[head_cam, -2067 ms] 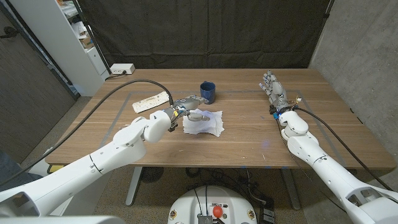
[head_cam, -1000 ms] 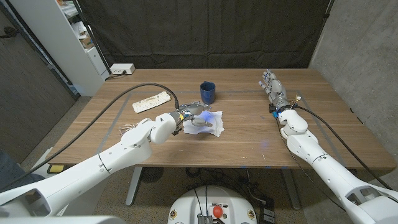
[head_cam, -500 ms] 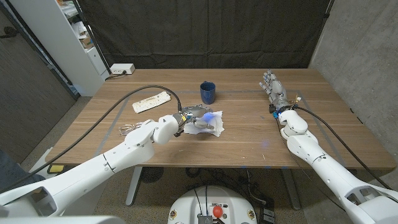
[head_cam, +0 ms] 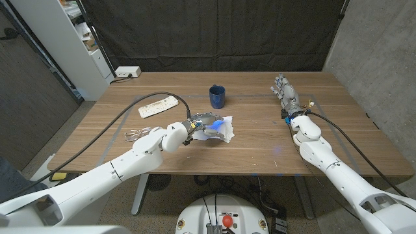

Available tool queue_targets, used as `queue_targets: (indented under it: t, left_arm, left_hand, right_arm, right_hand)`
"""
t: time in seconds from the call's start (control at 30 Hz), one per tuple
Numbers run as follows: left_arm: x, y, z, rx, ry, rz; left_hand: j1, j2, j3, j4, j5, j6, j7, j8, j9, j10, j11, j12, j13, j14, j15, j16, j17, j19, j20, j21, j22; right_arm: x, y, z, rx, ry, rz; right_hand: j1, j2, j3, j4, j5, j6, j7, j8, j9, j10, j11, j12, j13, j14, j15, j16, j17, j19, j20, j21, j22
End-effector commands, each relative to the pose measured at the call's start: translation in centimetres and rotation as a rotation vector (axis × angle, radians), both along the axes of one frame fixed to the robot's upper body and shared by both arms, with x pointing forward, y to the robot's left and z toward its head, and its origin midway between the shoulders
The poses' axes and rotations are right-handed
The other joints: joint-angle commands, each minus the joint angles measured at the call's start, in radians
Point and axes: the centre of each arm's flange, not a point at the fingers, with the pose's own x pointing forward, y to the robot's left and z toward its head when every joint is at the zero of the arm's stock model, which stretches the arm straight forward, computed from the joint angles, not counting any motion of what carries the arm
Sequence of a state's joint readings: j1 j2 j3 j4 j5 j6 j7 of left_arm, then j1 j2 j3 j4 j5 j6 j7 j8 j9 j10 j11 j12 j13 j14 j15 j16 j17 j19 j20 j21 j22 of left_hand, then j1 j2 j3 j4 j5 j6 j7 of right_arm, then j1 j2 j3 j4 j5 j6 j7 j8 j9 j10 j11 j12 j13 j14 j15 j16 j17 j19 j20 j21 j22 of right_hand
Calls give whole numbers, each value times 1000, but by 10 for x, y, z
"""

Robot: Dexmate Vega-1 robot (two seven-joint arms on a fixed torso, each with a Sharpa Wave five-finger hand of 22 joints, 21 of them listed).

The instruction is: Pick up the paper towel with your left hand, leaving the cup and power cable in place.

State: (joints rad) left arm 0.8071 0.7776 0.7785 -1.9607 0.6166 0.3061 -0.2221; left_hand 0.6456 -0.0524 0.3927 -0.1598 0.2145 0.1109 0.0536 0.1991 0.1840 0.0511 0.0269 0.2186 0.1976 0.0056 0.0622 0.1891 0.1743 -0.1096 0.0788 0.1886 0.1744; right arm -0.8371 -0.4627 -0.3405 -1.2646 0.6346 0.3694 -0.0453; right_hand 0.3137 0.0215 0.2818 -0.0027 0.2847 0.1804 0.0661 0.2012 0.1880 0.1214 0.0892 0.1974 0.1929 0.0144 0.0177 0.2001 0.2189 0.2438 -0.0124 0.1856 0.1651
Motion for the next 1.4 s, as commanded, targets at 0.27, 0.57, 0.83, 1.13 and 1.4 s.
queue_targets:
  t: [0.27, 0.57, 0.83, 1.13, 1.4]
  left_arm:
    - [9, -5, -13, -4, 41, -7]
    - [9, -4, -15, 5, 50, 15]
    - [12, -8, -18, 43, 44, 54]
    - [13, -13, -18, 59, 52, 69]
    - [15, -13, -18, 46, 79, 69]
  left_hand:
    - [13, 6, 1, 7, 3, 8, -6, -1, 1, 6, -1, 0, 3, 3, 1, 1, 5, -2, -1, 6, 3]
    - [17, 7, 0, 8, 2, 11, -2, -1, 1, 3, 1, -1, 3, -8, 8, -3, 5, 2, 10, 7, 3]
    - [17, 8, -3, 10, 0, 24, 1, 2, 1, 6, 4, 0, 3, -6, 7, -2, 5, 5, 12, 8, 3]
    - [80, 28, 9, -2, -7, 79, 3, 13, 2, 68, -5, 19, 3, 80, -1, 20, 5, 146, 18, 51, 6]
    - [190, 38, 13, -9, -21, 118, 8, 10, 4, 144, -6, 30, 4, 208, -14, 38, 10, 378, 106, 113, 11]
  right_arm:
    - [1, -2, -7, 13, 11, -5]
    - [2, -3, -9, 13, 14, -2]
    - [5, -3, -9, 14, 12, 4]
    - [4, -6, -9, 20, 10, 0]
    - [3, -7, -10, 24, 8, -5]
  right_hand:
    - [3, 8, -1, -7, -4, 9, -4, 0, 6, 7, 1, 4, 2, 5, 1, 6, -1, 1, 5, 5, 6]
    - [3, 7, -1, -9, -4, 10, -6, 0, 6, 9, 1, 5, 2, 5, 1, 6, -2, 0, 5, 5, 6]
    - [3, 6, -2, -10, -4, 12, -7, 0, 6, 10, -2, 5, 2, 5, 1, 6, -2, 0, 5, 5, 6]
    - [3, 5, -3, -10, -4, 12, -8, 0, 6, 9, -2, 5, 2, 7, 0, 7, -2, 1, 5, 5, 6]
    - [3, 5, -4, -11, -4, 13, -9, 0, 5, 9, -1, 5, 2, 8, 0, 7, -2, 1, 5, 5, 6]
